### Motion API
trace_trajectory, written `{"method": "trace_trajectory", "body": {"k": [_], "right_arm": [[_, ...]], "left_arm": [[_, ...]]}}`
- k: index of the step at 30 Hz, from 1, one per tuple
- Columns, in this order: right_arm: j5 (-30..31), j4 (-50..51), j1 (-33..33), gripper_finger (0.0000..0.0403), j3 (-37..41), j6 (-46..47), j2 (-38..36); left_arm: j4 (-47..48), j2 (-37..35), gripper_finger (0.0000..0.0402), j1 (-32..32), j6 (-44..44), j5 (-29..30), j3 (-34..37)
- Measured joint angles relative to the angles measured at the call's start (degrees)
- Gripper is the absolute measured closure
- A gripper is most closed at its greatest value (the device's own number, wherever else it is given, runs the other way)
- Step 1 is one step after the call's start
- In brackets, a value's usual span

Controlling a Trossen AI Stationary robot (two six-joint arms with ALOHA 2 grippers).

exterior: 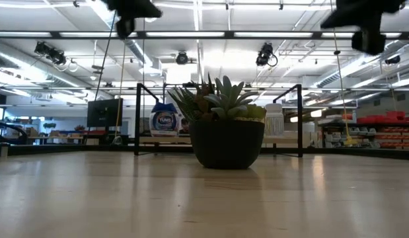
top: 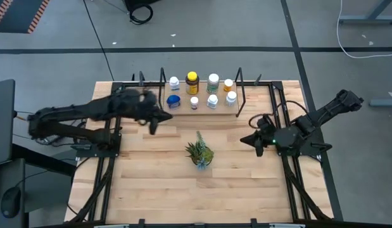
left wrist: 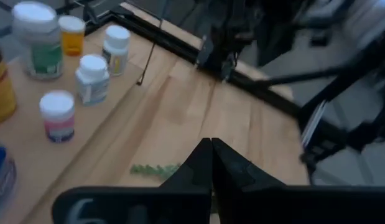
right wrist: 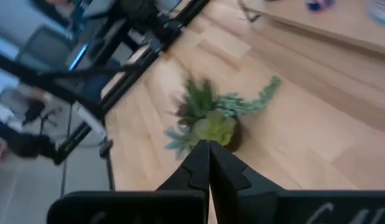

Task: Pick and place medicine bottles onto shelf by color
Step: Return to Home Position

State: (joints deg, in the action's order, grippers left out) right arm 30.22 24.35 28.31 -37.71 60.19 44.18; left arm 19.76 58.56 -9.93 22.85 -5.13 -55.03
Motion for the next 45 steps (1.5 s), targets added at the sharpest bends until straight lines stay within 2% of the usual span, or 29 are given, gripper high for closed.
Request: {"method": "trace_trajectory", "body": {"k": [9, 23, 28, 31, 36, 40, 45], "right_arm": [[3.8, -4.2, -4.7, 0.0397, 14.6, 2.7, -17.0], [7.7, -5.6, -4.7, 0.0398, 26.4, -6.8, -37.7], [8.9, -6.7, -4.8, 0.0398, 30.6, -9.3, -43.9], [8.7, -7.3, -5.7, 0.0398, 32.0, -9.9, -43.7], [7.6, -9.1, -9.1, 0.0398, 32.2, -14.0, -44.2], [3.8, -10.7, -12.9, 0.0398, 32.3, -18.1, -44.1], [-0.4, -11.2, -15.0, 0.0398, 32.3, -31.7, -44.0]], "left_arm": [[-21.0, -19.5, 0.0399, 0.0, 15.0, 0.3, 26.5], [-39.6, -33.1, 0.0400, -3.5, 17.0, 0.9, 46.3], [-43.5, -37.0, 0.0401, -3.6, 17.3, 0.8, 51.8], [-43.7, -39.0, 0.0401, -4.2, 18.3, 0.7, 54.6], [-43.3, -40.0, 0.0401, -7.0, 15.6, -1.0, 54.5], [-45.4, -39.9, 0.0401, -9.5, 13.7, -4.1, 54.5], [-45.8, -39.9, 0.0400, -9.7, 0.8, -4.8, 54.5]]}}
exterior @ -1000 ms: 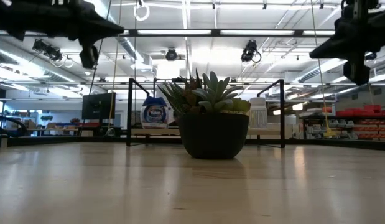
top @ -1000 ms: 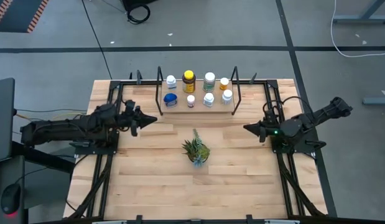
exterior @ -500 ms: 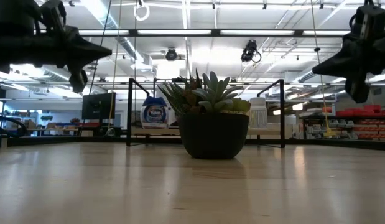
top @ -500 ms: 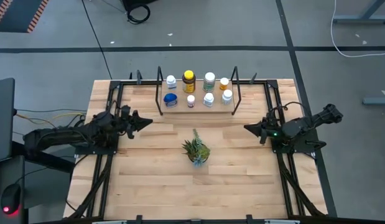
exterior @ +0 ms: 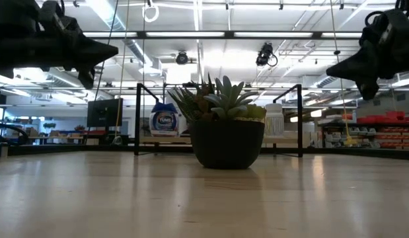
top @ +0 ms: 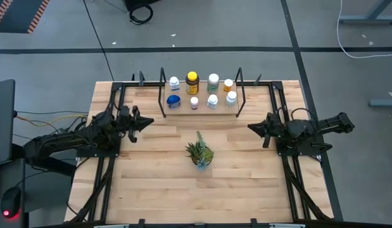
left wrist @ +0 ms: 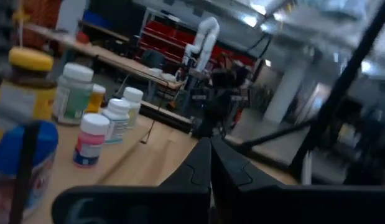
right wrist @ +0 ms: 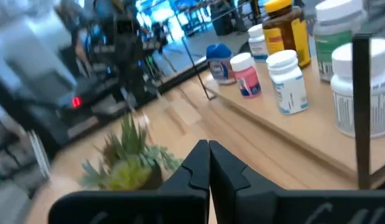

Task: Pick and place medicine bottles onto shelf by color
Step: Return to Home Position

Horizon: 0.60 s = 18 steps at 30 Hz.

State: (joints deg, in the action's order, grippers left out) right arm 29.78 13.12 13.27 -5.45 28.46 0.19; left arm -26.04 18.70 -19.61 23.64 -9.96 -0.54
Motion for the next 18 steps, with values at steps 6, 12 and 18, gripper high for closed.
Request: {"method": "trace_trajectory", "body": {"k": [6, 12, 18], "right_arm": [[-1.2, 3.1, -0.4, 0.0398, -0.1, 0.0, 1.7], [0.0, 3.3, -0.4, 0.0397, -0.1, -2.0, 6.4], [0.1, 3.4, -0.4, 0.0390, -0.2, -1.7, 8.9]], "left_arm": [[4.1, 0.0, 0.0400, 2.1, -1.7, -3.0, 0.0], [7.0, 0.0, 0.0388, 3.5, -6.5, -3.0, 0.0], [6.2, 0.0, 0.0386, 3.5, -14.8, -3.0, 0.0]]}}
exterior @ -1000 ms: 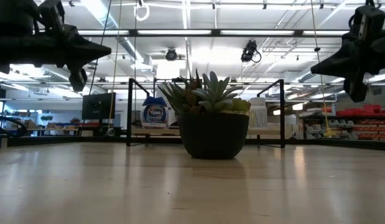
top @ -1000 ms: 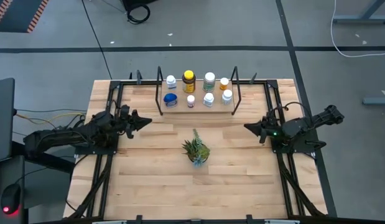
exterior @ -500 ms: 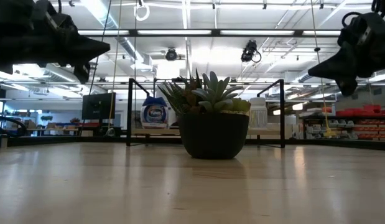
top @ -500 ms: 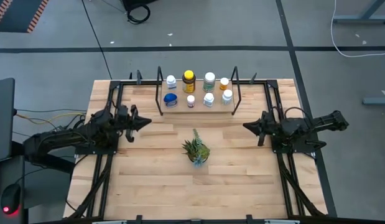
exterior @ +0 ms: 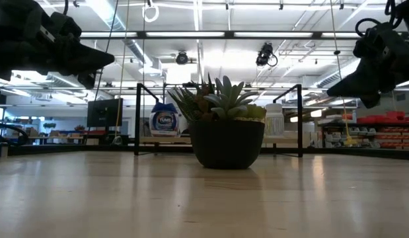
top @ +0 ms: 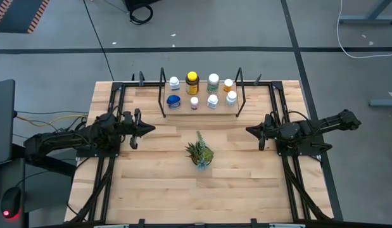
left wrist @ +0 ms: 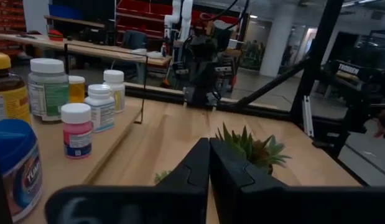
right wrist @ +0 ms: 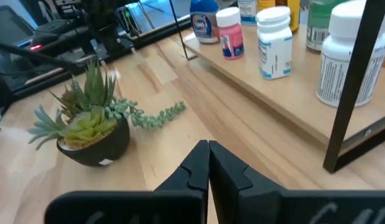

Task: Pick and place medicine bottles onto shelf by color
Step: Return to Home Position

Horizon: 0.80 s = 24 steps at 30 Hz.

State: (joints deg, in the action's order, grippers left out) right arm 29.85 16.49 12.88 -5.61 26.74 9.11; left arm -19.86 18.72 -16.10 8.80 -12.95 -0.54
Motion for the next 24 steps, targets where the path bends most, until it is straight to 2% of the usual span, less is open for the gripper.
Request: {"method": "trace_trajectory", "body": {"k": [6, 17, 24], "right_arm": [[0.1, 0.0, 0.0, 0.0388, 0.0, 0.4, 0.4], [0.1, 0.0, 0.0, 0.0386, 0.0, -2.5, 0.4], [0.1, 0.0, 0.0, 0.0386, 0.0, -2.4, 0.4]], "left_arm": [[0.0, 0.0, 0.0392, 0.0, 0.0, 0.0, 0.0], [0.0, 0.0, 0.0371, 0.0, 1.1, 0.0, 0.0], [0.0, 0.0, 0.0376, 0.0, 1.0, 0.0, 0.0]]}}
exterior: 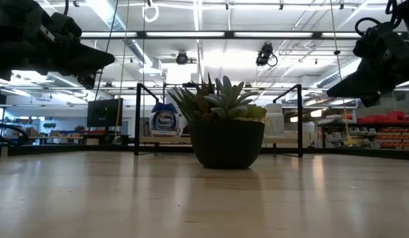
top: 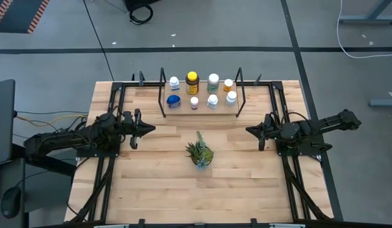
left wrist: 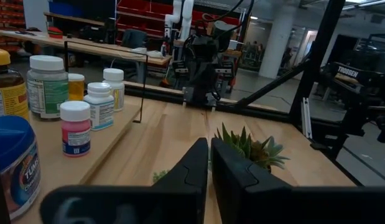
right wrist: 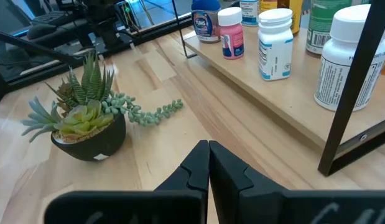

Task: Pick and place medicine bottles onto shelf by color
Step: Return to Home Position

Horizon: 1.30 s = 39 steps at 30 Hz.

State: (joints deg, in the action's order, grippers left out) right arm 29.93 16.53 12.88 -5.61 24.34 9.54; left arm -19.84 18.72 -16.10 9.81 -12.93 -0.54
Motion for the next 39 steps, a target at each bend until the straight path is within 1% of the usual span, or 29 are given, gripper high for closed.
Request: {"method": "trace_trajectory", "body": {"k": [5, 15, 25, 35, 39], "right_arm": [[0.0, 0.0, 0.0, 0.0386, 0.0, 0.0, 0.0], [0.0, 0.0, 0.0, 0.0386, 0.0, 0.0, 0.0], [0.0, 0.0, 0.0, 0.0386, 0.0, 0.0, 0.0], [0.0, 0.0, 0.0, 0.0386, 0.0, 0.0, 0.0], [0.0, 0.0, 0.0, 0.0386, 0.0, 0.0, 0.0]], "left_arm": [[0.0, 0.0, 0.0380, 0.0, 0.0, 0.0, 0.0], [0.0, 0.0, 0.0366, 0.0, 0.0, 0.0, 0.0], [0.0, 0.0, 0.0378, 0.0, 0.0, 0.0, 0.0], [0.0, 0.0, 0.0366, 0.0, 0.0, 0.0, 0.0], [0.0, 0.0, 0.0370, 0.0, 0.0, 0.0, 0.0]]}}
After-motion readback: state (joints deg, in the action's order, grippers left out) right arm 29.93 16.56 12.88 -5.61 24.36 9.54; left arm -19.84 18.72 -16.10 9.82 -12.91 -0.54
